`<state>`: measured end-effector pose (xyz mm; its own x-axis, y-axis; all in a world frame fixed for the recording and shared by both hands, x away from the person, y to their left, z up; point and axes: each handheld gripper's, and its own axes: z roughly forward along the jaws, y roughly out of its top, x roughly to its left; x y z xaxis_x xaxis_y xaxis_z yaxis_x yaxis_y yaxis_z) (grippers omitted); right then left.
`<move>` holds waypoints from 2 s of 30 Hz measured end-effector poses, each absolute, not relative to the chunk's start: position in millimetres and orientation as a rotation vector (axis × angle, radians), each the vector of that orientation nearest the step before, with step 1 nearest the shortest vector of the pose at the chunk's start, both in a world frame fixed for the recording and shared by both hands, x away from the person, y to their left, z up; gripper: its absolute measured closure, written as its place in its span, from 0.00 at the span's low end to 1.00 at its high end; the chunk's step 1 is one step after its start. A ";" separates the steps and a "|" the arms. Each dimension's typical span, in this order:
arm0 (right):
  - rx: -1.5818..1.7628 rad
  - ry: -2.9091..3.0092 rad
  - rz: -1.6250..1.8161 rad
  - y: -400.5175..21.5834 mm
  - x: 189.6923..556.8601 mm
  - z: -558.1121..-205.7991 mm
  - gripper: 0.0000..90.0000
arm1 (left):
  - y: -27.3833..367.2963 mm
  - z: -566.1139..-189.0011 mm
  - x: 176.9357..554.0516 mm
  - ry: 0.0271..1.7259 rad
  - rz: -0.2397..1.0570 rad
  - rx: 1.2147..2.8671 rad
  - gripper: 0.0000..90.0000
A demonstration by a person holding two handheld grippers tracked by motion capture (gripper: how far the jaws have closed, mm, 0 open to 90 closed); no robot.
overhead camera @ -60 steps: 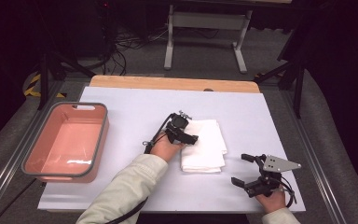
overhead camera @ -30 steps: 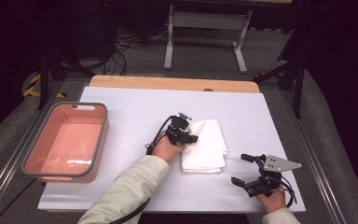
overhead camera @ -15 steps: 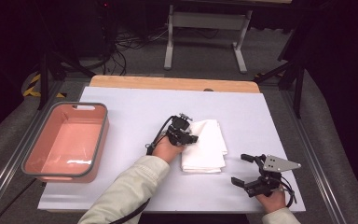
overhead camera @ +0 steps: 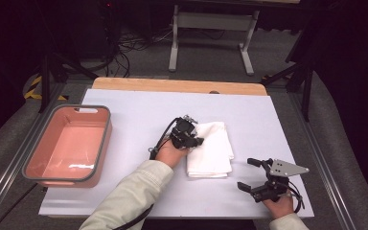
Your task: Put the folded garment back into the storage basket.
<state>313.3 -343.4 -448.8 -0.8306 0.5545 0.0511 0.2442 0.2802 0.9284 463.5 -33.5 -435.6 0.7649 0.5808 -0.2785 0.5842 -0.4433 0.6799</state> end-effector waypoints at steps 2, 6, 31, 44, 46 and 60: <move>0.734 2.269 1.571 -343.4 313.3 -448.9 0.03 | -33.2 -431.8 461.0 0.844 0.010 2.134 0.79; 0.735 2.267 1.565 -343.3 313.3 -448.9 0.03 | -30.5 -422.5 454.5 0.774 0.031 2.099 0.79; 0.732 2.259 1.573 -343.7 312.6 -448.6 0.03 | -9.4 -369.0 420.8 0.466 0.239 1.892 0.79; 0.733 2.253 1.578 -344.2 312.5 -448.6 0.03 | -0.5 -353.8 409.1 0.387 0.307 1.812 0.79; 0.732 2.253 1.579 -344.1 312.5 -448.6 0.03 | 1.9 -350.9 407.4 0.371 0.321 1.805 0.79; 0.727 2.253 1.576 -343.9 312.6 -448.6 0.03 | 15.1 -342.7 405.0 0.333 0.353 1.741 0.79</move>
<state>312.6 -343.9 -448.6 -0.8283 0.5584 0.0453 0.2340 0.2714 0.9336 405.0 15.1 -342.7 0.9111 0.4088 0.0529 0.0293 -0.1923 0.9809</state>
